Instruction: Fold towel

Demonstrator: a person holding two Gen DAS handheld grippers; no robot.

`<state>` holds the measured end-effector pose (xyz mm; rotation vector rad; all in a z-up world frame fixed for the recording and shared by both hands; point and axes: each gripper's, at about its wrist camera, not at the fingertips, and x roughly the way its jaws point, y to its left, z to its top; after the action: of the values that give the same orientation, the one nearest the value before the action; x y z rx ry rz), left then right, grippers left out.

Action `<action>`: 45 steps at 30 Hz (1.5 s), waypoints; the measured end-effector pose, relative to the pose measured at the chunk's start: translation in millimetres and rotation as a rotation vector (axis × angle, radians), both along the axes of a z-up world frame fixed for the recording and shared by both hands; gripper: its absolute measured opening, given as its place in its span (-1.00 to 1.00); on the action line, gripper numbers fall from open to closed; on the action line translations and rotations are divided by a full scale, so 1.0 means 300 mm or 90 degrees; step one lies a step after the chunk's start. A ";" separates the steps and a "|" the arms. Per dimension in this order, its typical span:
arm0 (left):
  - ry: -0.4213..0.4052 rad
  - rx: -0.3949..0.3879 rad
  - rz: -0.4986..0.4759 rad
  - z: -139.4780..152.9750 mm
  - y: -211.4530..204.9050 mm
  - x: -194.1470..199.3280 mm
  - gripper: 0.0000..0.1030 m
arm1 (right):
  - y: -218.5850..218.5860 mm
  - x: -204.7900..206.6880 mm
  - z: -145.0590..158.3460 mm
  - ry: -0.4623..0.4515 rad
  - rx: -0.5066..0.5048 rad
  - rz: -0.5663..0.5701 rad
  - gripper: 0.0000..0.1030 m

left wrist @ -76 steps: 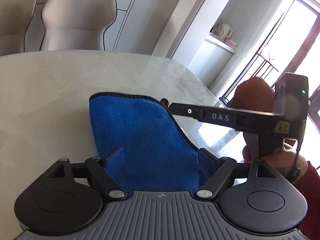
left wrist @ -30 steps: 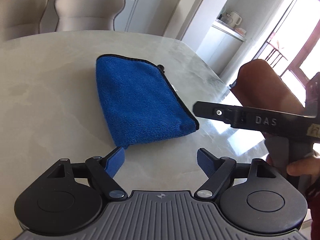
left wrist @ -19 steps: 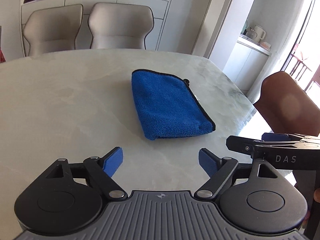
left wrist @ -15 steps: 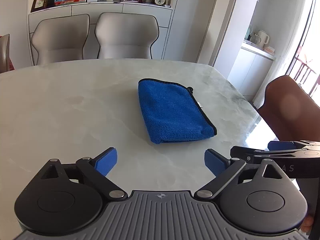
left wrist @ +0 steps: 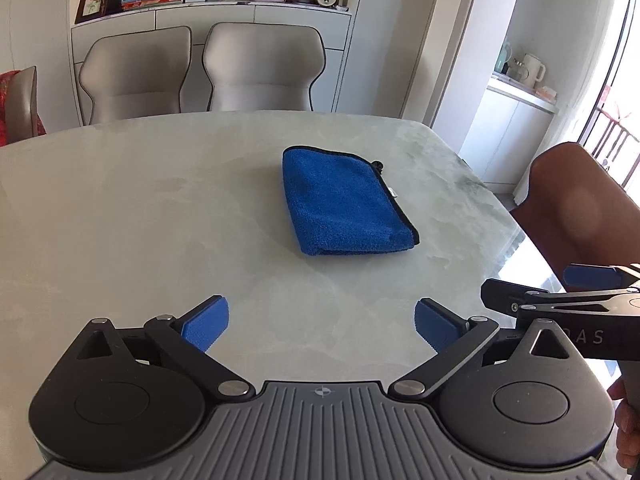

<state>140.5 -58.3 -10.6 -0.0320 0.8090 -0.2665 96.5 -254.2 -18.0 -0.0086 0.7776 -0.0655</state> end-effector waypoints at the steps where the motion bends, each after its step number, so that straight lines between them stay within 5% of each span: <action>1: -0.002 0.003 0.003 0.008 -0.001 -0.009 0.97 | 0.002 -0.009 0.004 -0.002 -0.002 0.002 0.99; 18: 0.006 -0.031 0.040 0.090 -0.001 -0.095 0.97 | -0.008 -0.093 0.051 -0.028 -0.007 0.024 0.99; 39: -0.038 0.090 0.115 0.122 -0.081 -0.041 0.97 | -0.095 -0.006 -0.004 -0.013 0.034 0.067 0.99; 45: -0.008 0.075 0.147 0.087 -0.121 0.015 0.97 | -0.136 0.048 -0.033 0.015 0.042 0.084 0.99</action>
<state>145.0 -94.5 15.5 -0.0128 0.8000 -0.0013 111.0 -295.0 -27.8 0.0026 0.8007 0.0851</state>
